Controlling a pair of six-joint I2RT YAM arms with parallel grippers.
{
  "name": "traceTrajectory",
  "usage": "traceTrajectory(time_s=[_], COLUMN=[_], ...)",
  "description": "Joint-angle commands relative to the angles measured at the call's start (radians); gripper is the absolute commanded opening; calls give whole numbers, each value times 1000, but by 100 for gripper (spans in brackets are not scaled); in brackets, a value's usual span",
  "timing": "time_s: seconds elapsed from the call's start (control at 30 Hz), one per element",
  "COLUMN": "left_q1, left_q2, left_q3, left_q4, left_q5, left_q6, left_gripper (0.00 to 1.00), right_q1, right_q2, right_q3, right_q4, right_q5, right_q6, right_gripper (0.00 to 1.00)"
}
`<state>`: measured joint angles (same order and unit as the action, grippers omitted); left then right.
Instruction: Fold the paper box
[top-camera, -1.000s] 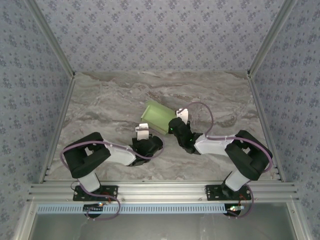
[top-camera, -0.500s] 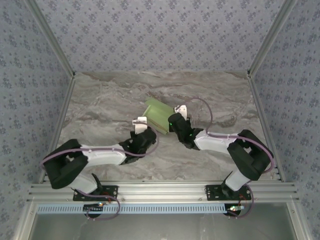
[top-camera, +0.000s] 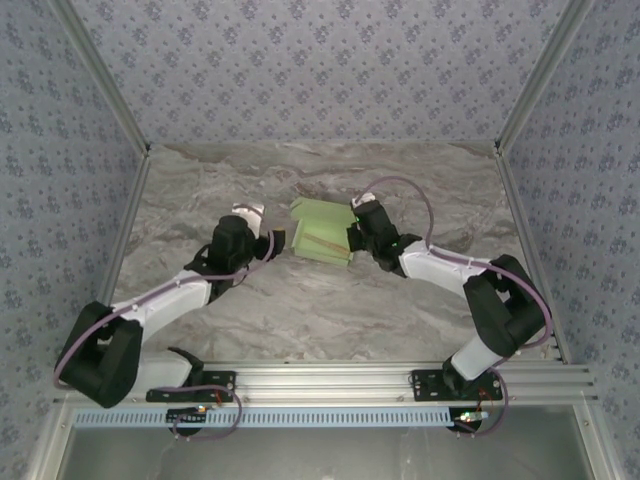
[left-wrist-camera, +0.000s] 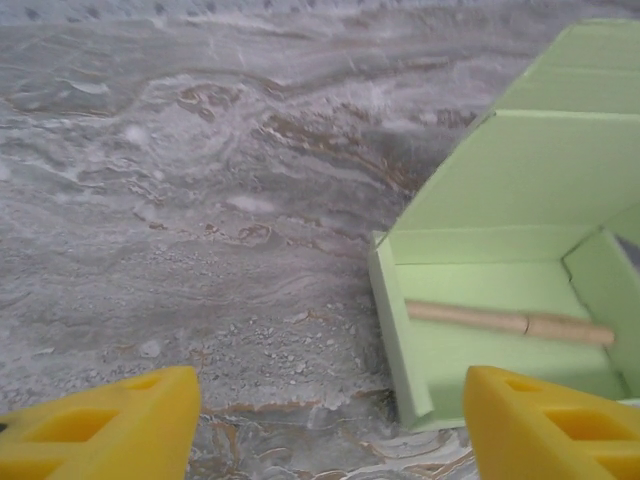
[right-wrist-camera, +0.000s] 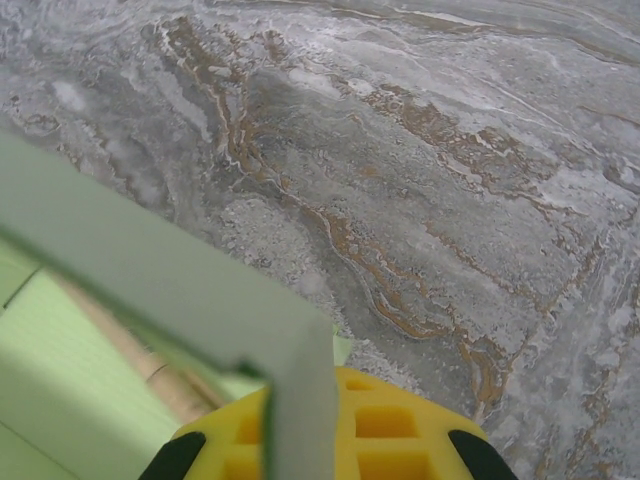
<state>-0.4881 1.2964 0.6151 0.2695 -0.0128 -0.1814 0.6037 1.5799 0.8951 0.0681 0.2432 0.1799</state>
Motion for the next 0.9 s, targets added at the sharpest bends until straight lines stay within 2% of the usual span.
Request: traceTrajectory(time_s=[0.0,0.07,0.27,0.47,0.53,0.77,0.87], left_q1=[44,62,64,66,65,65,65], left_q2=[72,117,213,322,348,373,382], left_q3=[93,136,222,311,329,349,355], left_q4=[-27,-35,-41,-48,-43,-36,-36], left_q5=[200,261,347,349,365,403,420], left_q6=[131,167,242,296,308,307,302], left_gripper=[73,75,77,75,67,31,21], right_q1=[-37,-56,-77,-79,-81,-81,-81], right_q2=[0,-3,1,12,14,28,31], right_q3=[47,61,83,98,105,123,128], right_q4=[-100,-119,-135,-149,-152,-161,-164], right_q5=[-116,-138,-180,-201,-203,-206,-203], right_q6=[-95,-114,-141,-180,-183,-195,-197], right_gripper=[2,2,2,1,1,1,1])
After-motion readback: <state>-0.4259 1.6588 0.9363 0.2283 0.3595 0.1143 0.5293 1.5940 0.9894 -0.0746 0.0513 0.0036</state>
